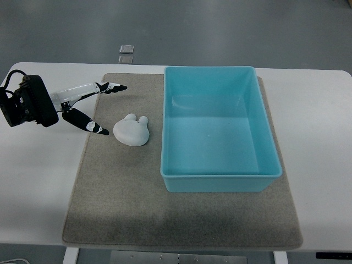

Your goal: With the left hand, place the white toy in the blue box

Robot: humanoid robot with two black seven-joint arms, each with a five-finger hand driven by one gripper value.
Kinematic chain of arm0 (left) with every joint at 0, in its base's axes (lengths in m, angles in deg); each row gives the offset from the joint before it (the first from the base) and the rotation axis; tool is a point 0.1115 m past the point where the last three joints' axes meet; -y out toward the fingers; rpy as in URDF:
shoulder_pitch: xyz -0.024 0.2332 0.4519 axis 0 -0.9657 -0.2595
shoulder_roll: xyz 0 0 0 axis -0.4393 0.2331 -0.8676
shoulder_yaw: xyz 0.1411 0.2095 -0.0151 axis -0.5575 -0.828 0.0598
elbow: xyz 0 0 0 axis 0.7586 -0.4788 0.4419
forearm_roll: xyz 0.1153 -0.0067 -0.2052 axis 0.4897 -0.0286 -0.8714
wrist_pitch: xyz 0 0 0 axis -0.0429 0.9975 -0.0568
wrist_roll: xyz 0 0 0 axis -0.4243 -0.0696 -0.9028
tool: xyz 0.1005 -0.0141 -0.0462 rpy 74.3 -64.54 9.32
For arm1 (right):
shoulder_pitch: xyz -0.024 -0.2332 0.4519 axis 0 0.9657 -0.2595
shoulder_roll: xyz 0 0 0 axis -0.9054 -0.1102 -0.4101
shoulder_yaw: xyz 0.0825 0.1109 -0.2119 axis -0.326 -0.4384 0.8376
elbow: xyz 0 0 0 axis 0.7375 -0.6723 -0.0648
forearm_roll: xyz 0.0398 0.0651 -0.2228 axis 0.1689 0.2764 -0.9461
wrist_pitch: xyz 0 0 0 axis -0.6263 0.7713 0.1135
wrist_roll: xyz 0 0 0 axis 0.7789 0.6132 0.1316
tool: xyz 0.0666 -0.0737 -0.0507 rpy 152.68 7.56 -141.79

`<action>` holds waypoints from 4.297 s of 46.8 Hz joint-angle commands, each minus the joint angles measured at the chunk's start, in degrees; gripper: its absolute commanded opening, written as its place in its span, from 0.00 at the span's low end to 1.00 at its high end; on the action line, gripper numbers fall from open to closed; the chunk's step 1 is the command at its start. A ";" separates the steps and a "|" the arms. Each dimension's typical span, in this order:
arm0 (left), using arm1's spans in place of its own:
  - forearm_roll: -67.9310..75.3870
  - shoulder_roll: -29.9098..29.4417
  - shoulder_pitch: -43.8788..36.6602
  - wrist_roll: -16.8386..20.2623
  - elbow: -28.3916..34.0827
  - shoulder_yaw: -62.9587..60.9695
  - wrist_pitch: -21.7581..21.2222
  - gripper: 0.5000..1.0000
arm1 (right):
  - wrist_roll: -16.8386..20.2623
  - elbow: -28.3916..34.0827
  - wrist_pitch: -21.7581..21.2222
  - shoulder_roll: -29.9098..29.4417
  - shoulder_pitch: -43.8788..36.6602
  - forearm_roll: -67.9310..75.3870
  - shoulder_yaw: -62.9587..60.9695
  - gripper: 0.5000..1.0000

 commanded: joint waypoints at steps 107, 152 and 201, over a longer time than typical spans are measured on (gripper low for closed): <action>12.89 3.26 25.46 1.13 2.22 -6.56 -5.56 0.00 | 0.00 0.00 0.00 0.00 0.00 0.00 0.00 0.87; 15.88 20.48 26.43 0.34 3.88 -14.56 0.86 0.00 | 0.00 0.00 0.00 0.00 0.00 0.00 0.00 0.87; -35.70 13.46 24.41 0.17 2.39 -10.87 1.12 1.00 | 0.00 0.00 0.00 0.00 0.00 0.00 0.00 0.87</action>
